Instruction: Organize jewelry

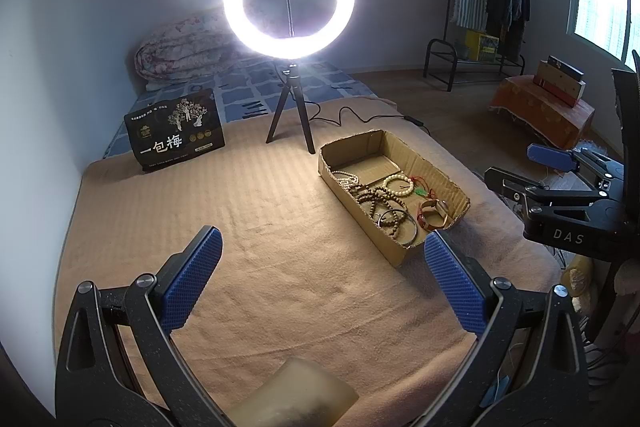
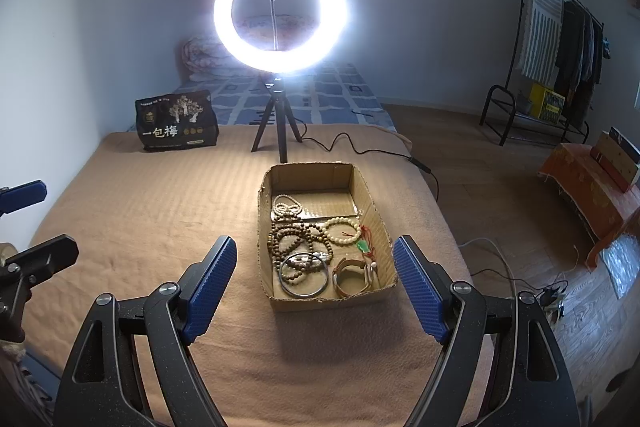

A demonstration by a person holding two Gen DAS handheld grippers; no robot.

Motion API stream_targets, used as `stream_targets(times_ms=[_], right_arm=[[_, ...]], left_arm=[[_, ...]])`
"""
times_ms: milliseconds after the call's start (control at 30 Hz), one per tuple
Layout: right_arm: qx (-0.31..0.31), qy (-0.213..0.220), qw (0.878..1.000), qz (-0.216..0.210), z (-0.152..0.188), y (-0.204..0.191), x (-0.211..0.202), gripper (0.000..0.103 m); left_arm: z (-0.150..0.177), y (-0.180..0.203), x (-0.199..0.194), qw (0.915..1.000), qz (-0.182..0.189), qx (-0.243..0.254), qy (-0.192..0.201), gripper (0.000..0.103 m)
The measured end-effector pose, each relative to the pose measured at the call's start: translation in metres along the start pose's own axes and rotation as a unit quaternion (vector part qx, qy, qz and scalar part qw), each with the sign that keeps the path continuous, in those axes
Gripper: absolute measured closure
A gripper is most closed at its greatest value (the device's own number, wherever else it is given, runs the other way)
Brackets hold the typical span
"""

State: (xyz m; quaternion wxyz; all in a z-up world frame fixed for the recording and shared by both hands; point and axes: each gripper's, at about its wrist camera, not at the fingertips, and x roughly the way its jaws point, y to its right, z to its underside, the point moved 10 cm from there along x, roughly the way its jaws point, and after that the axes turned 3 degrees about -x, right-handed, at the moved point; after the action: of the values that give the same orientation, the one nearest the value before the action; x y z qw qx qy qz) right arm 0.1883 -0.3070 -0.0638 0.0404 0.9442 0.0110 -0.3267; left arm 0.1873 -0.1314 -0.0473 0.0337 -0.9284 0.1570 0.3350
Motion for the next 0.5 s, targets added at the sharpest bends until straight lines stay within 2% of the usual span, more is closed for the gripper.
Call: stream_targets(times_ms=[500], right_arm=[[-0.001,-0.001,1.0,0.0,0.0004,0.0001,0.0001,0.022]], left_arm=[[0.0,-0.0001,-0.0004,1.0,0.001,-0.001,0.0,0.0]])
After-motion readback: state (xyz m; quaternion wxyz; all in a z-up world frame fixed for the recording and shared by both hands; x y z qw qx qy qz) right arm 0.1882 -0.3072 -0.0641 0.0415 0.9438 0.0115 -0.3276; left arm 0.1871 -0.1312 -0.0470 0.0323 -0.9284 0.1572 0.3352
